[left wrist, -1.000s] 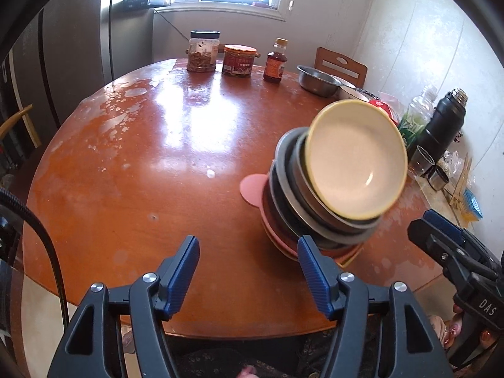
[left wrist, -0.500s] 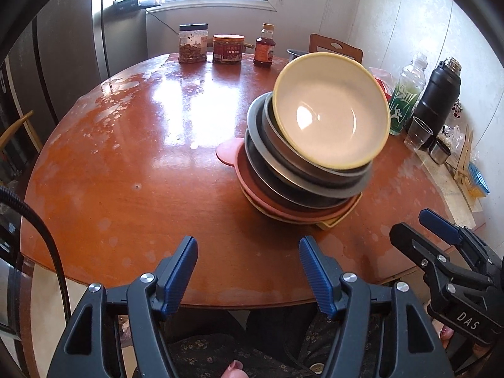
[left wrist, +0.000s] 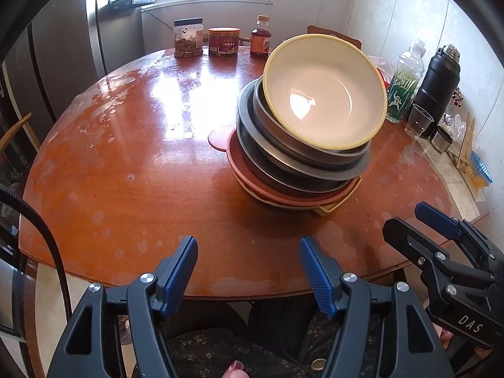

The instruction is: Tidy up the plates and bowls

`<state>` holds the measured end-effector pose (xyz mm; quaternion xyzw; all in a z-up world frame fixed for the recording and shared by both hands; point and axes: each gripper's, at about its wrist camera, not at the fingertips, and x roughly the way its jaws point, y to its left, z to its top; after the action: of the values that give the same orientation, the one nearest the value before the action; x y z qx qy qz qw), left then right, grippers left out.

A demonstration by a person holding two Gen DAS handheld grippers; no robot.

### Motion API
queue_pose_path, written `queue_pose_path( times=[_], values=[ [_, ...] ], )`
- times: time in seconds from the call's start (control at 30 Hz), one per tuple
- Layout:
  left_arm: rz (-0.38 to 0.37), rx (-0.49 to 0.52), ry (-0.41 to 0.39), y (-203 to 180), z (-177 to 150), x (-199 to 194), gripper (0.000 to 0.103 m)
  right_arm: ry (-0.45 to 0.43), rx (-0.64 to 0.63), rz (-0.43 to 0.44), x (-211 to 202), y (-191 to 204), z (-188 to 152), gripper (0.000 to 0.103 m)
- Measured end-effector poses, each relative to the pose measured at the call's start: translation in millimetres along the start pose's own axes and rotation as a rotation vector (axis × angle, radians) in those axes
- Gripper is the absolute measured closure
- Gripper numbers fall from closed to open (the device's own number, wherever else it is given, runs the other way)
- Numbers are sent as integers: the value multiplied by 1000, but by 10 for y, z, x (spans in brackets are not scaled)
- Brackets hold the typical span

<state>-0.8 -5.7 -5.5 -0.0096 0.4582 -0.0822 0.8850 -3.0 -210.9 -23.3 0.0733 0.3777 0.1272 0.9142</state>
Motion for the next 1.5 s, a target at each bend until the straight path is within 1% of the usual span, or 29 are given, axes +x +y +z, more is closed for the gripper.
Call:
queue_pose_path(
  times=[0.33,0.87,1.5],
  values=[
    [5,2,7,-2,-64,5,36,21,-2,11,37,27,-56,25],
    [-1,-3,4,18,-108,-35,36,21,1,8,23,13,-78,25],
    [7,16,13,-55,-146,-13,36,20,14,10,-2,-34,-121,25]
  ],
)
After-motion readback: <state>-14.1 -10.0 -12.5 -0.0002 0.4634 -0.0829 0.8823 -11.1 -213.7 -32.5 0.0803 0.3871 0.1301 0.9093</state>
